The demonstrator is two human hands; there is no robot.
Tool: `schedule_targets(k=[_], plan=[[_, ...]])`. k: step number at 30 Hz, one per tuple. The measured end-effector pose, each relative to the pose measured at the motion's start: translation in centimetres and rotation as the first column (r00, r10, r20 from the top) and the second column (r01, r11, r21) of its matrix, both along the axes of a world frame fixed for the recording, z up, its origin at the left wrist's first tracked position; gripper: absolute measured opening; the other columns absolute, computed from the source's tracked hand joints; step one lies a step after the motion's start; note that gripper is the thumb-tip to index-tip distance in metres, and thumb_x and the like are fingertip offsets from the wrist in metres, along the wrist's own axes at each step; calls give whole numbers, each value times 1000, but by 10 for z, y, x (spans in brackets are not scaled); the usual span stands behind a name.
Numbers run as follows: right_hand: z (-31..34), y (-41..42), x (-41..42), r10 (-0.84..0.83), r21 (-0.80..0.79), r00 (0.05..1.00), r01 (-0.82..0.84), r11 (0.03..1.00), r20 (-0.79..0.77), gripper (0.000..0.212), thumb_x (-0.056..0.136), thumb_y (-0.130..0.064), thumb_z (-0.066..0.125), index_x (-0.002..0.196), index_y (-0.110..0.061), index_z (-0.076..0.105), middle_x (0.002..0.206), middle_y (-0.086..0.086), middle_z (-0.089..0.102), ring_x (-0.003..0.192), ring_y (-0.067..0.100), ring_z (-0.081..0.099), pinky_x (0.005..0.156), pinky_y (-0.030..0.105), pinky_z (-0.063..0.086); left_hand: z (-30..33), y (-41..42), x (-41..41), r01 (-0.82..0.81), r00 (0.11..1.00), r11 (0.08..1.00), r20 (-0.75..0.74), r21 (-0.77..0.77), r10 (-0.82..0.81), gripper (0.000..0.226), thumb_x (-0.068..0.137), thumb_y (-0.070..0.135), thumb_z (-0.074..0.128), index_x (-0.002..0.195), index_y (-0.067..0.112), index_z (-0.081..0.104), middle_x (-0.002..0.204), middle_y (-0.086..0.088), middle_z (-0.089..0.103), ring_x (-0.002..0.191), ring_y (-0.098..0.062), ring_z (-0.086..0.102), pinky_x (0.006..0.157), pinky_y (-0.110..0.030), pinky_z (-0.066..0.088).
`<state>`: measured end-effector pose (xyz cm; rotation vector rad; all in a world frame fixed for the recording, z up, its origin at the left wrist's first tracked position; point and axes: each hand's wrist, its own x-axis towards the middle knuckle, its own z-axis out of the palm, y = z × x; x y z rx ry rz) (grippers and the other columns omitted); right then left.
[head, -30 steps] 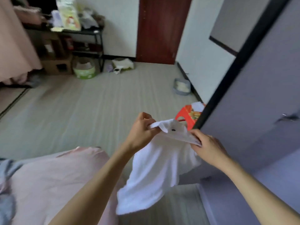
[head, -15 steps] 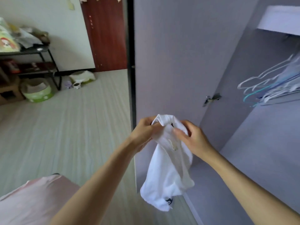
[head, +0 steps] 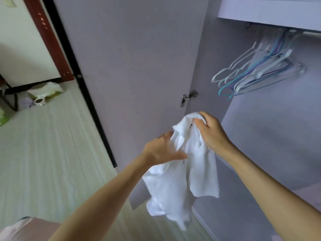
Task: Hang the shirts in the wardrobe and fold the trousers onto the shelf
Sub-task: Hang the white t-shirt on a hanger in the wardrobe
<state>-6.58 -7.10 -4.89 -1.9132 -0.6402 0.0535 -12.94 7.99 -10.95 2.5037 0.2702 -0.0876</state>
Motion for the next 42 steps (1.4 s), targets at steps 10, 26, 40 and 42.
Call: schedule_targets(k=[10,26,40,42], plan=[[-20,-100,46,-582,157,809,566,809,82,31,94,-5,48,64,-12,43,62,1,40,56,1,41,53,18,32,-34,-1,51,103,995,963,-35,248,-98,38,95,43,43,112,10,50,117,-14,61,108,-35,56,86,-34,39],[-48,-124,115,-511,70,845,525,848,-156,20,86,8,48,86,-5,63,77,5,60,67,6,55,68,21,44,89,-41,166,45,910,993,415,-111,5,17,89,20,54,79,7,60,78,-14,63,83,-34,57,65,-28,38],[17,-86,320,-699,86,687,723,686,-198,27,94,-21,47,72,-6,52,81,16,51,75,26,44,69,35,39,75,-42,229,-23,916,999,401,48,2,11,86,26,62,85,17,69,87,-7,69,88,-31,58,76,-28,44],[15,-86,325,-732,66,661,748,661,-163,22,94,-17,49,86,0,61,91,21,60,81,30,52,71,33,40,70,-41,230,-10,918,999,396,44,-9,11,86,25,63,85,16,69,86,-7,69,87,-30,59,74,-27,42]])
